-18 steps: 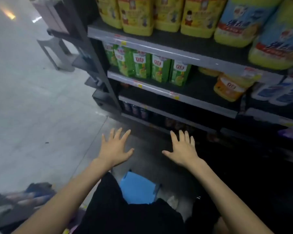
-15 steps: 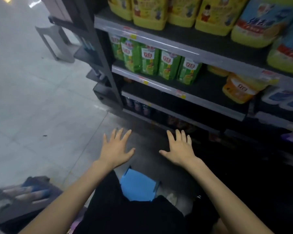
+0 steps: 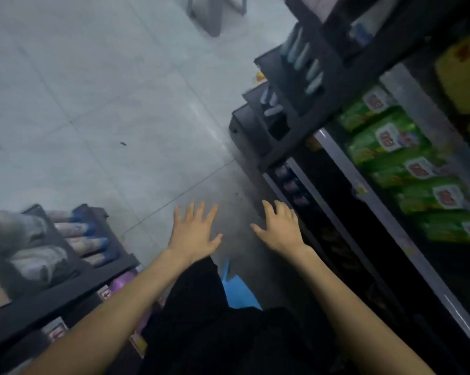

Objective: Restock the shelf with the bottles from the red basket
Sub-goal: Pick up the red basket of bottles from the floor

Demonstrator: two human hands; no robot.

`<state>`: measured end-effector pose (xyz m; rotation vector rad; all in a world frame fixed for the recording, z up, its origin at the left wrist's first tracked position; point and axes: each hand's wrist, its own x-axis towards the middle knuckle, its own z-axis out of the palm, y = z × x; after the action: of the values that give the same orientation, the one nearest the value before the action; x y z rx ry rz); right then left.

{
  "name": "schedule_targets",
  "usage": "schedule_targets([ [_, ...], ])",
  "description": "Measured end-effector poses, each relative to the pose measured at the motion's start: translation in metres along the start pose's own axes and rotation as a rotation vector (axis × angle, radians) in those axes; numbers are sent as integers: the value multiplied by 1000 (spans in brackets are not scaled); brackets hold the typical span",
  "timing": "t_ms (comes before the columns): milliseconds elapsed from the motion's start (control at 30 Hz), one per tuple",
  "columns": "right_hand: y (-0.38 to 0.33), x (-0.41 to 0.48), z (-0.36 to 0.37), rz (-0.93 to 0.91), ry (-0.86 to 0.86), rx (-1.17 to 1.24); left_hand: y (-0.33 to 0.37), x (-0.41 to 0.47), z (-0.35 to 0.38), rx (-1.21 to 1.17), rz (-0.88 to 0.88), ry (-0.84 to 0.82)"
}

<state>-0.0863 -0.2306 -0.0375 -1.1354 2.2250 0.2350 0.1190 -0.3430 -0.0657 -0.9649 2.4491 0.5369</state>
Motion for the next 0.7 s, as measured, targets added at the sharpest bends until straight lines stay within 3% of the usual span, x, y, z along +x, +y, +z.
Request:
schedule_targets([
  [333,-144,116,-53,-189,-18,-31,-148,46,-76,-118,-249,42],
  [700,-189,304,-155,-246,-52,-22,-207,189,-162,-150,-371,2],
])
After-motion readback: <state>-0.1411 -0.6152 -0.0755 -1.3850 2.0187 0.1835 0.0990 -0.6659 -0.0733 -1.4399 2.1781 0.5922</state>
